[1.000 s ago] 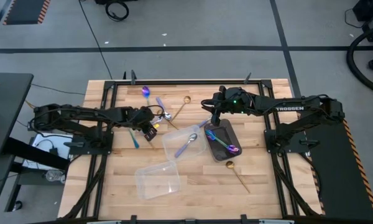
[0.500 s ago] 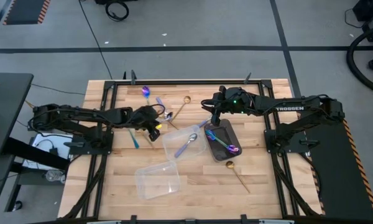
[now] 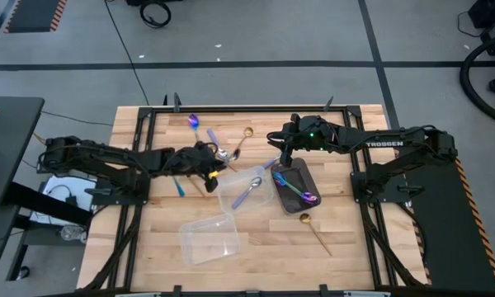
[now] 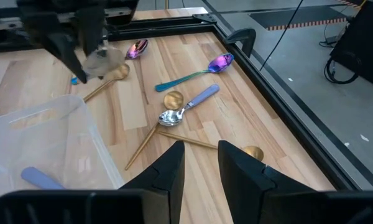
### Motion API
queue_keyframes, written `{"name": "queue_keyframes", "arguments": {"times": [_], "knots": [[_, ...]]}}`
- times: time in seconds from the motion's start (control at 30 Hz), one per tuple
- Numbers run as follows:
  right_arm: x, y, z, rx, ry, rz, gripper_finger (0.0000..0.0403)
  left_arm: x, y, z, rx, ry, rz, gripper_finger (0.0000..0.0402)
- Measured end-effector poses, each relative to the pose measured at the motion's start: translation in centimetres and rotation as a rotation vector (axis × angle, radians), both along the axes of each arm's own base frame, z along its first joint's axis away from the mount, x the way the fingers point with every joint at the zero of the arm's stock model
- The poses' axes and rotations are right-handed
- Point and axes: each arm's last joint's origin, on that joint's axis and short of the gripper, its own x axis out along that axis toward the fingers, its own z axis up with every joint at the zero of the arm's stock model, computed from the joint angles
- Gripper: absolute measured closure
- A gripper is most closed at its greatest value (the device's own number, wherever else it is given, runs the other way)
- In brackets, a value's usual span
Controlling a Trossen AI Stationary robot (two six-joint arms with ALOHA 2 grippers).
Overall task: Sort silverware by color (type)
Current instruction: Put the blue spoon into the top transparent bin
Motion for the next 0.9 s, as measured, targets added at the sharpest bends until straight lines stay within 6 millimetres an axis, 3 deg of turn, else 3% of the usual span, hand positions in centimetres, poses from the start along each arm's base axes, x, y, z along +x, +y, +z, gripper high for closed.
{"name": "queue_keyframes", "arguments": {"times": [0.47,0.9], "knots": [[0.1,0.0,0.1,-0.003,-0.014,0.000,0.0296,0.6,-2.2,1.0,-0.038,-0.140,-0.005,0.0345],[0.1,0.0,0.1,-0.004,-0.015,0.000,0.0296,1.8,-4.9,-0.8,-0.027,-0.136,0.018,0.0345]]}}
